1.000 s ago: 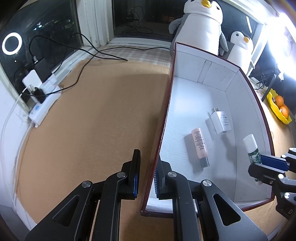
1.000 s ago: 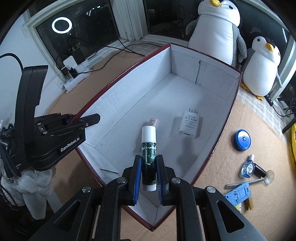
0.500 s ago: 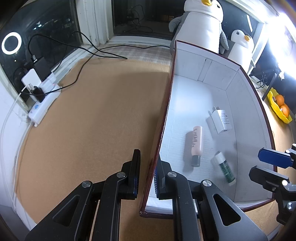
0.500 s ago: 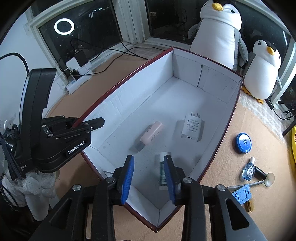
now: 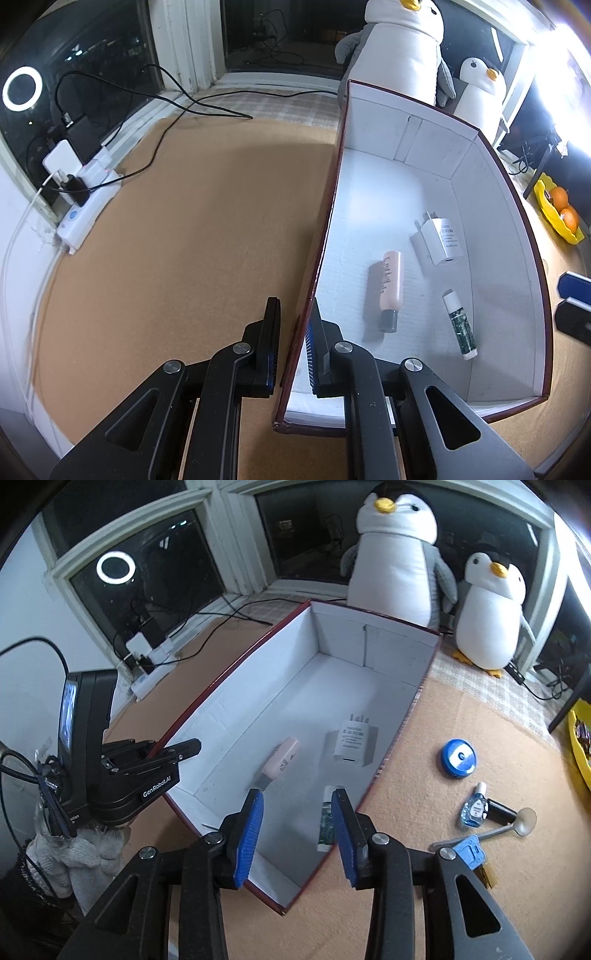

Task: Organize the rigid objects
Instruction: 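Move the right gripper out of the box to the blue eye-drop bottle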

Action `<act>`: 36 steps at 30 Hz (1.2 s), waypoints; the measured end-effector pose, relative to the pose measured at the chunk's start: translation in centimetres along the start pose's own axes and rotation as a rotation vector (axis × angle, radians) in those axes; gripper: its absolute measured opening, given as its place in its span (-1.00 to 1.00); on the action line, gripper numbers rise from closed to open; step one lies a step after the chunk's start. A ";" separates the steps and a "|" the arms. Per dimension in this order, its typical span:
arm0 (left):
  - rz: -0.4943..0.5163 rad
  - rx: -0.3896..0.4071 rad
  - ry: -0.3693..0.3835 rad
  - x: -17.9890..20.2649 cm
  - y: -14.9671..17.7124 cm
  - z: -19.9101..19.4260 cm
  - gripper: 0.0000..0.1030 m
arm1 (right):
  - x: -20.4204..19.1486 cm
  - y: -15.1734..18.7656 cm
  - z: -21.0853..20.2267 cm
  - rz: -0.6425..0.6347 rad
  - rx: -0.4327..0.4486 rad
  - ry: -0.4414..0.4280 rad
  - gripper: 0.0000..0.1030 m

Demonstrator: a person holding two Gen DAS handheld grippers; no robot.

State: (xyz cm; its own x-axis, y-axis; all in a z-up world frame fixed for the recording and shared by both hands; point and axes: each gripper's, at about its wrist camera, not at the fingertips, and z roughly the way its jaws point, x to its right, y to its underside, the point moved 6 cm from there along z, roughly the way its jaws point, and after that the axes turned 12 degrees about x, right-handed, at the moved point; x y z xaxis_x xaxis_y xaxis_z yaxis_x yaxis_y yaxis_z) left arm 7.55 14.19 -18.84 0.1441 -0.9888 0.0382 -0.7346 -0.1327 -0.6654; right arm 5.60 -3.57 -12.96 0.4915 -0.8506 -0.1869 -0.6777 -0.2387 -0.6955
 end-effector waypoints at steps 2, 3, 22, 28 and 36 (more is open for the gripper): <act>0.000 -0.001 -0.001 0.0 0.0 0.0 -0.76 | 1.1 0.0 -0.6 0.025 0.009 0.013 -0.29; 0.000 -0.002 -0.002 0.0 0.0 0.0 -0.76 | 1.7 -0.1 -0.9 0.037 0.015 0.022 -0.29; 0.023 -0.003 -0.020 0.6 -0.8 0.3 -0.76 | 17.1 4.6 0.4 0.335 -0.064 0.194 -0.24; 0.025 -0.005 -0.035 0.7 -1.0 0.4 -0.76 | 18.8 5.3 2.0 0.373 -0.093 0.180 -0.24; 0.025 -0.008 -0.055 0.7 -1.4 0.6 -0.76 | 20.0 5.5 4.3 0.392 -0.135 0.164 -0.24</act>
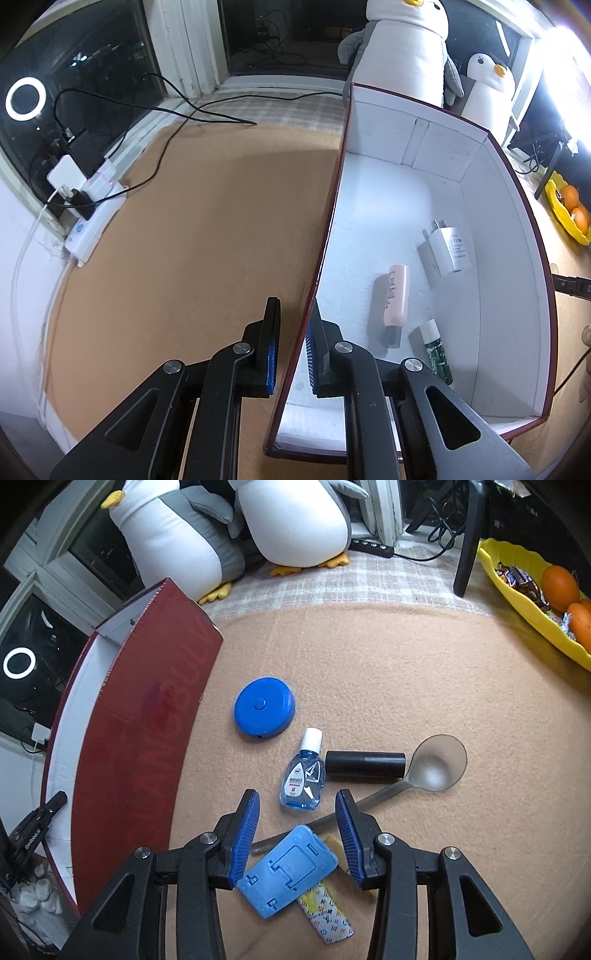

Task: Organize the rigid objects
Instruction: 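Move the right gripper out of the box to the blue eye-drop bottle, then close the right gripper on the blue eye-drop bottle and lift it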

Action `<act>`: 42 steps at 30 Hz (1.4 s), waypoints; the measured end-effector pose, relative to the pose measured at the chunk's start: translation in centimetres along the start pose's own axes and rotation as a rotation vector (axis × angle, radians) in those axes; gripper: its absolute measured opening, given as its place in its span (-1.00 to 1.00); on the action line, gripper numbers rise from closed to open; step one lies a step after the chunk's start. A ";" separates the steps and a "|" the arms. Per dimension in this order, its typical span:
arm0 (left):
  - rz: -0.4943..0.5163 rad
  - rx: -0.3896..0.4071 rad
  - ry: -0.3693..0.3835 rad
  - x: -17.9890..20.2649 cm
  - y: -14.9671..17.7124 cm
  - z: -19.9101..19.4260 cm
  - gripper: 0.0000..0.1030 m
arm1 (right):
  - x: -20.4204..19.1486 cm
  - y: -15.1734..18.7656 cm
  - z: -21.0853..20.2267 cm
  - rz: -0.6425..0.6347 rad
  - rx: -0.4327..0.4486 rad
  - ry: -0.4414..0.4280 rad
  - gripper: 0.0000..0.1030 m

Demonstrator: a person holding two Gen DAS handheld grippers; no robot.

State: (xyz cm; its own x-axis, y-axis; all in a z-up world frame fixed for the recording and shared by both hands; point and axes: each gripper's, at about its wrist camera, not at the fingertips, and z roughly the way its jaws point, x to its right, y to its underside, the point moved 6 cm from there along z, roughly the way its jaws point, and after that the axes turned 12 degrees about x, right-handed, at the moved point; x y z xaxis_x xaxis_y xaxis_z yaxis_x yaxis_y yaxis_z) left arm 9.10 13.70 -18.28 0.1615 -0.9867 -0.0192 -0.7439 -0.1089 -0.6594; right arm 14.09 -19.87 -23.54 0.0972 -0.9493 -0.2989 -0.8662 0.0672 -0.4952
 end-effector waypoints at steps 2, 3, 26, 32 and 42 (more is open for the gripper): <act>0.002 -0.001 -0.003 0.0 0.0 0.1 -0.76 | 0.1 -0.1 0.4 0.003 -0.010 -0.004 -0.24; 0.003 -0.001 -0.006 0.0 -0.1 0.1 -0.76 | 0.1 -0.1 0.6 0.003 -0.014 -0.004 -0.24; -0.005 -0.007 -0.008 0.1 -0.1 0.4 -0.76 | -1.0 -0.4 2.9 -0.082 -0.056 0.047 -0.46; -0.007 -0.007 -0.007 0.2 -0.1 0.4 -0.76 | -0.9 -0.3 2.0 -0.075 -0.037 0.045 -0.52; -0.012 -0.007 -0.002 0.2 0.0 0.6 -0.76 | -1.8 -1.0 -0.3 -0.092 0.021 0.051 -0.53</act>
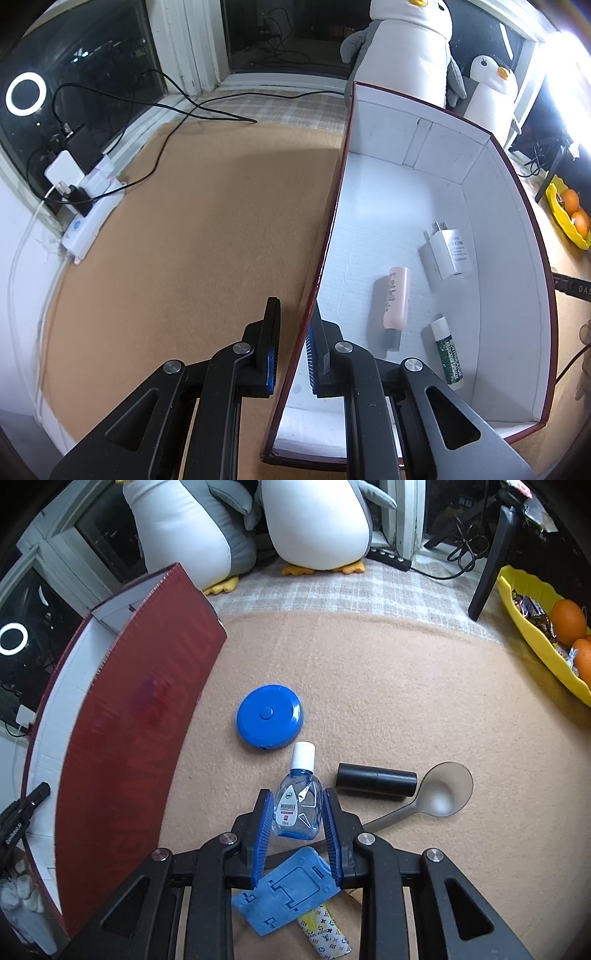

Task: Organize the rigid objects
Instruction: 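Close the right gripper on the blue eye-drop bottle and lift it, then carry the eye-drop bottle into the box and open the right gripper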

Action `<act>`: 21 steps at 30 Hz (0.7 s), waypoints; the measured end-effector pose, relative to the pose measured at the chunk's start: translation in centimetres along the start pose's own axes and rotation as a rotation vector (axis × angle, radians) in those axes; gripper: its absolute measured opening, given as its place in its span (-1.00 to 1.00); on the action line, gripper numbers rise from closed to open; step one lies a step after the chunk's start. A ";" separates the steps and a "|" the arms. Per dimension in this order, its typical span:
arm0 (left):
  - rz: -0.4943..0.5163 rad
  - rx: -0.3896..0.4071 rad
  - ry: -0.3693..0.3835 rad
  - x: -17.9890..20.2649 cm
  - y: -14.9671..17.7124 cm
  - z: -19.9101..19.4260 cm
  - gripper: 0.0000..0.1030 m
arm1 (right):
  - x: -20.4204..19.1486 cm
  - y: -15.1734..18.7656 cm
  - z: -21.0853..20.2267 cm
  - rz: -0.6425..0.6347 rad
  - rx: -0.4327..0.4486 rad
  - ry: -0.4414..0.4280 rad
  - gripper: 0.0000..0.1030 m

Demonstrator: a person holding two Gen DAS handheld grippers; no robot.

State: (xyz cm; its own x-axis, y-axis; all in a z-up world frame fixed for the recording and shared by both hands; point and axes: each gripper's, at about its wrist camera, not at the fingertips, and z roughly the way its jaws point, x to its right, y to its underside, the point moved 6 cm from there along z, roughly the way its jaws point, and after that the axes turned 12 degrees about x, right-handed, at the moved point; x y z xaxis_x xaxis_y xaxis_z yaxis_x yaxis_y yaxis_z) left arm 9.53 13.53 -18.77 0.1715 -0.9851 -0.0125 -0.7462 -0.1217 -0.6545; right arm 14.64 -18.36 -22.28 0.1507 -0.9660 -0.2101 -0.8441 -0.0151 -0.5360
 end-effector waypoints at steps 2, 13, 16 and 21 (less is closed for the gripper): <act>-0.001 0.001 0.001 0.0 0.1 -0.1 -0.75 | -0.5 -0.4 -0.9 -0.007 0.017 -0.006 -0.53; -0.013 0.013 0.021 -0.2 0.1 -0.4 -0.76 | -7.7 -3.5 -6.9 -0.105 0.132 -0.123 -0.53; -0.015 0.016 0.029 -0.4 0.2 -0.6 -0.75 | -10.5 -4.2 -7.8 -0.144 0.146 -0.161 -0.53; -0.023 0.020 0.046 -0.7 0.3 -0.7 -0.76 | -14.8 -5.2 -7.5 -0.177 0.141 -0.219 -0.53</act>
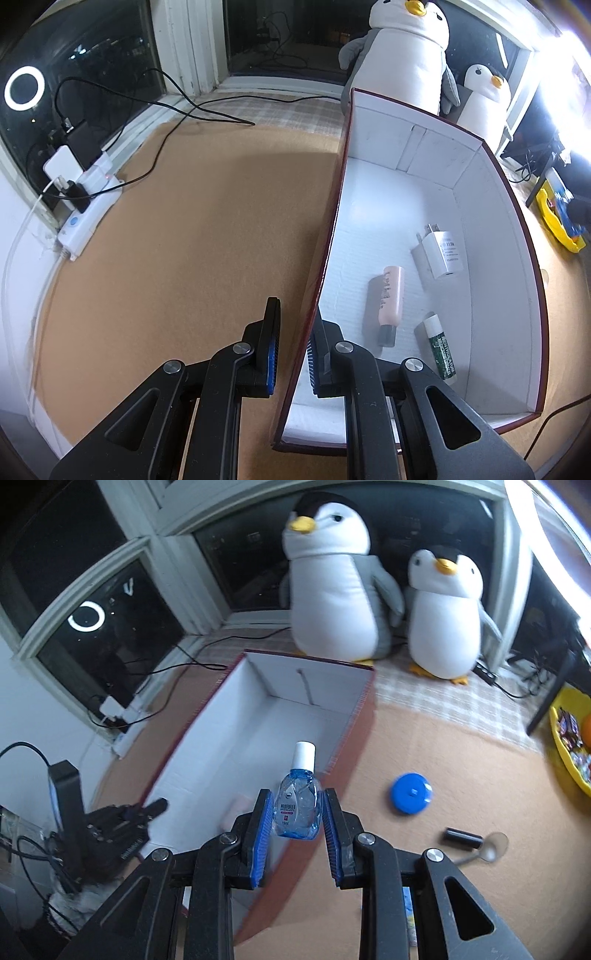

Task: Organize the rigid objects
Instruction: 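Carry the eye-drop bottle into the box and open the right gripper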

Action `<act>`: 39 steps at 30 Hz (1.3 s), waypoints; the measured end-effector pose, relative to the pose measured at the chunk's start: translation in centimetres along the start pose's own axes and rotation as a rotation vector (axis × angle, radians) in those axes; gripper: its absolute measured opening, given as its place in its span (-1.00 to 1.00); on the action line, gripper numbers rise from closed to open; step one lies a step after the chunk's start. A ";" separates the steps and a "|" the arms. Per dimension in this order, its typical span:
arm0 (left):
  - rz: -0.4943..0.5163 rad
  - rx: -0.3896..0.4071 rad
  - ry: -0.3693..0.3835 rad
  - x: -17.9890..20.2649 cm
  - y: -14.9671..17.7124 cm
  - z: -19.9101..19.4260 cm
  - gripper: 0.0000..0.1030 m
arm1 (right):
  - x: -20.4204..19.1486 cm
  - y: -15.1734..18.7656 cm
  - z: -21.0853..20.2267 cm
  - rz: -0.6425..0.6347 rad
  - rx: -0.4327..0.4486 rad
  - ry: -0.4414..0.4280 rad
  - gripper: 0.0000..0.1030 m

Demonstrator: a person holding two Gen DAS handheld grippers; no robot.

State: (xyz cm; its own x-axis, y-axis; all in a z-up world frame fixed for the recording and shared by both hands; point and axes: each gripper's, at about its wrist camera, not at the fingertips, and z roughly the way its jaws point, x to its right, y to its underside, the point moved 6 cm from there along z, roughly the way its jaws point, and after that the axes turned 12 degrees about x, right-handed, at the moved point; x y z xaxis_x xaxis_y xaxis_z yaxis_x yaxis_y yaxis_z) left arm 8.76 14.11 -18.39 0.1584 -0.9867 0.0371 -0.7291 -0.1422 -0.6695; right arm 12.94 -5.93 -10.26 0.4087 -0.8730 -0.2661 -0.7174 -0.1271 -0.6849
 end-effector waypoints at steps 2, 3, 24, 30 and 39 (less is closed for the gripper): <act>-0.001 0.002 0.006 -0.1 0.0 -0.1 -0.76 | -1.3 -0.4 1.0 -0.013 -0.008 -0.011 -0.53; -0.001 0.004 0.009 -0.1 0.0 -0.2 -0.76 | -2.0 -0.5 1.7 -0.024 -0.015 -0.014 -0.53; -0.021 -0.001 0.062 -0.7 0.4 0.0 -0.75 | -4.9 0.4 13.1 -0.037 -0.200 0.014 -0.53; -0.025 -0.004 0.062 -0.7 0.4 0.0 -0.75 | -5.1 0.4 13.8 -0.053 -0.206 0.000 -0.51; -0.020 -0.006 0.053 -0.7 0.7 -0.2 -0.75 | -4.7 -0.2 12.5 -0.044 -0.166 -0.008 -0.26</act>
State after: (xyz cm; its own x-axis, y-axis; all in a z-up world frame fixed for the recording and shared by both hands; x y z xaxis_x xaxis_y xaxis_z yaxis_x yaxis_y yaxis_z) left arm 8.04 14.70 -18.72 0.1379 -0.9864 0.0898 -0.7298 -0.1625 -0.6641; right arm 18.22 4.10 -17.31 0.4456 -0.8612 -0.2445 -0.7818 -0.2413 -0.5750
